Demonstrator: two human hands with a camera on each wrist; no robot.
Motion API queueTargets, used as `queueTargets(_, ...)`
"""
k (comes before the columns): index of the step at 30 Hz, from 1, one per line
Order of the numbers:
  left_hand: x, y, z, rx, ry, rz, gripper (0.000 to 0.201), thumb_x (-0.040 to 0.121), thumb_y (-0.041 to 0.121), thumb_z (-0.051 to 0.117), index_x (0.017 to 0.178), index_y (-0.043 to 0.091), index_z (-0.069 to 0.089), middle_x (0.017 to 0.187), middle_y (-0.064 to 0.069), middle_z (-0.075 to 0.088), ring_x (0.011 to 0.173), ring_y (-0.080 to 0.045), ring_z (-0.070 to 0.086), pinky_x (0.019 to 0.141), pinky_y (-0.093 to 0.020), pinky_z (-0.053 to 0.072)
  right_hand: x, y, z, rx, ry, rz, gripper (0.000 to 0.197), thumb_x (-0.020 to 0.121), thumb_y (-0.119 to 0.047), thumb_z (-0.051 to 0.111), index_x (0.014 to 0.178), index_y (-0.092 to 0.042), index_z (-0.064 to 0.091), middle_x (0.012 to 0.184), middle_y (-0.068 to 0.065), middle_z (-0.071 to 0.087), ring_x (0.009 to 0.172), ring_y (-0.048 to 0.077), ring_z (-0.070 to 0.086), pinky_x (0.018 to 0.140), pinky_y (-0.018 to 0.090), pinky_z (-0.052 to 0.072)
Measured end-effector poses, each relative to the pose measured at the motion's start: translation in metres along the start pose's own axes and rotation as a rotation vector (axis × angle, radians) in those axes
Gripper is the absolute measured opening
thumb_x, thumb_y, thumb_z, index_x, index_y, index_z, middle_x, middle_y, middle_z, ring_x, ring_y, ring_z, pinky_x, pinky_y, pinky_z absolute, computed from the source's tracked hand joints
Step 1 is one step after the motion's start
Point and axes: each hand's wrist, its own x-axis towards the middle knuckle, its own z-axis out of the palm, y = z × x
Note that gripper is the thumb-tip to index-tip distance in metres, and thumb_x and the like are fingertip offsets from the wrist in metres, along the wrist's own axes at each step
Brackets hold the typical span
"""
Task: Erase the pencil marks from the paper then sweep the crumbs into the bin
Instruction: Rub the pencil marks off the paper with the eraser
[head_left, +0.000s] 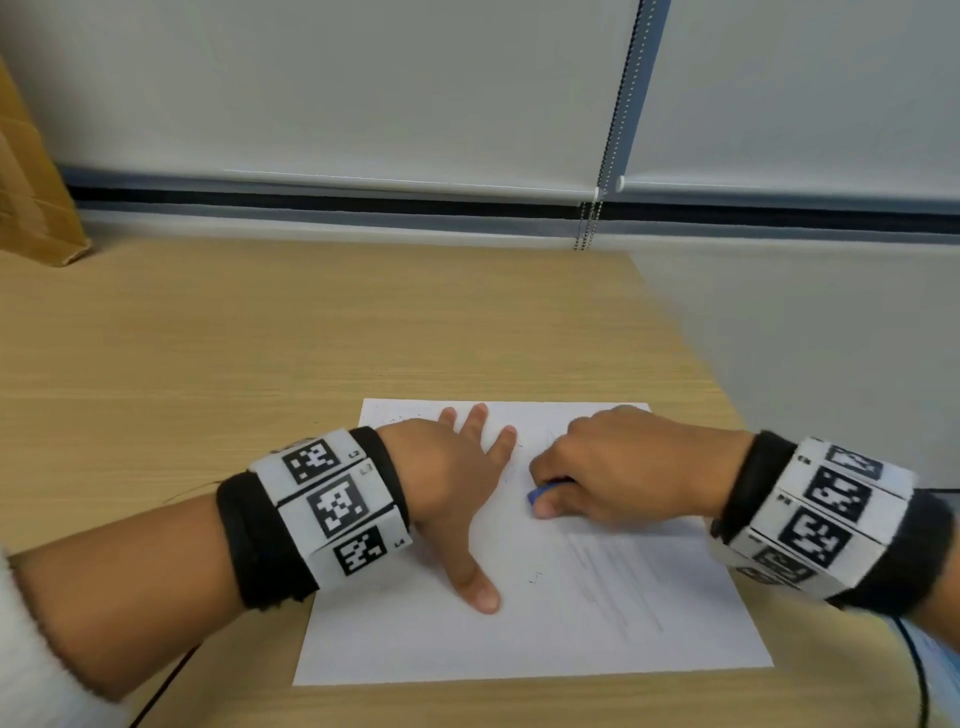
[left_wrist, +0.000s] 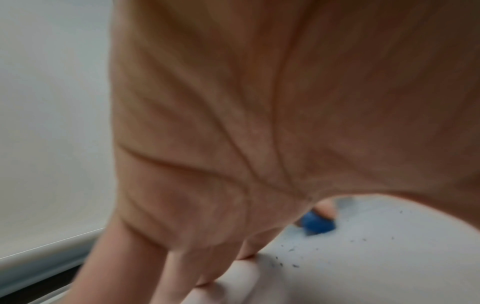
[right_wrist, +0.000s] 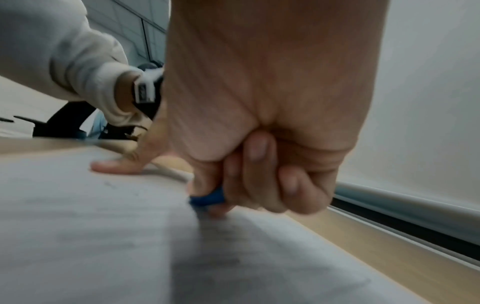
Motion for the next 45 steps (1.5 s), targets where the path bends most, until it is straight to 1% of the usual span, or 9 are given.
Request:
queueTargets(3,-0.001,0.0,0.0,0.004,0.005,0.0,0.147,0.059,0.075,0.073,0.144,0.022,-0.035,0.153,-0.01,-0.036,0.146,-0.035,-0.017,0.116,-0.047,0.019,0.007,-0.002,0.003,-0.001,0.086,0.036,0.029,0.098,-0.048,0.04,0.081,-0.026,0.045,0.061,-0.009,0.036,0.068,0.023,0.043,0.052,0.032,0.024)
queueTargets(8,-0.001,-0.001,-0.001,-0.001,-0.014,-0.004,0.148,0.058,0.077,0.072,0.143,0.021,-0.036,0.152,-0.009,-0.038,0.146,-0.034,-0.018,0.115,-0.046,0.021,-0.02,-0.006,0.002,0.059,-0.148,-0.059,0.03,0.096,-0.046,0.046,0.085,-0.019,0.056,0.065,-0.008,0.048,0.061,0.013,0.047,0.063,0.031,0.036)
queueTargets(13,-0.003,0.001,-0.002,0.017,-0.005,-0.007,0.147,0.058,0.077,0.071,0.144,0.023,-0.035,0.154,-0.009,-0.036,0.147,-0.034,-0.015,0.115,-0.046,0.02,-0.008,-0.007,0.002,-0.034,0.028,0.015,0.029,0.097,-0.049,0.04,0.086,-0.025,0.051,0.061,-0.008,0.038,0.07,0.022,0.046,0.054,0.031,0.025)
queueTargets(18,-0.001,0.0,-0.003,-0.006,-0.034,-0.005,0.146,0.057,0.076,0.073,0.141,0.03,-0.038,0.152,-0.008,-0.04,0.147,-0.034,-0.017,0.115,-0.048,0.021,-0.039,-0.015,0.008,-0.017,-0.144,-0.085,0.024,0.097,-0.046,0.042,0.09,-0.026,0.052,0.061,-0.011,0.038,0.055,0.009,0.038,0.055,0.025,0.029)
queueTargets(23,-0.002,0.0,-0.003,0.018,-0.021,-0.009,0.146,0.057,0.078,0.071,0.142,0.029,-0.037,0.153,-0.01,-0.037,0.148,-0.034,-0.013,0.114,-0.046,0.023,-0.025,-0.014,0.006,-0.138,0.008,-0.057,0.031,0.098,-0.051,0.037,0.093,-0.025,0.054,0.059,-0.008,0.037,0.052,0.012,0.034,0.059,0.031,0.029)
queueTargets(31,-0.002,-0.001,-0.005,0.0,-0.041,-0.016,0.147,0.057,0.076,0.072,0.141,0.03,-0.038,0.152,-0.007,-0.039,0.147,-0.033,-0.016,0.115,-0.051,0.019,-0.057,-0.02,0.015,-0.13,-0.074,-0.124,0.029,0.098,-0.049,0.035,0.096,-0.026,0.052,0.057,-0.007,0.033,0.047,0.011,0.031,0.048,0.021,0.02)
queueTargets(35,-0.002,-0.001,-0.004,0.021,-0.035,-0.012,0.147,0.056,0.078,0.071,0.142,0.029,-0.038,0.153,-0.008,-0.038,0.147,-0.033,-0.015,0.114,-0.048,0.022,-0.042,-0.02,0.008,-0.138,-0.019,-0.086,0.025,0.099,-0.047,0.037,0.095,-0.028,0.052,0.057,-0.007,0.034,0.048,0.01,0.03,0.055,0.03,0.028)
queueTargets(41,-0.002,-0.004,-0.003,0.002,-0.032,-0.005,0.148,0.056,0.079,0.071,0.143,0.024,-0.037,0.152,-0.006,-0.039,0.147,-0.032,-0.018,0.116,-0.047,0.018,-0.071,-0.024,0.023,-0.028,-0.044,-0.037,0.029,0.098,-0.054,0.029,0.088,-0.029,0.041,0.061,-0.006,0.038,0.051,0.017,0.037,0.053,0.029,0.031)
queueTargets(45,-0.002,-0.005,-0.002,0.026,-0.027,-0.003,0.149,0.056,0.083,0.067,0.144,0.017,-0.035,0.152,-0.005,-0.039,0.147,-0.031,-0.017,0.117,-0.047,0.017,-0.093,-0.024,0.033,0.063,0.146,0.196,0.046,0.087,-0.06,0.01,0.092,-0.031,0.046,0.086,-0.011,0.047,0.067,0.016,0.052,0.062,0.029,0.041)
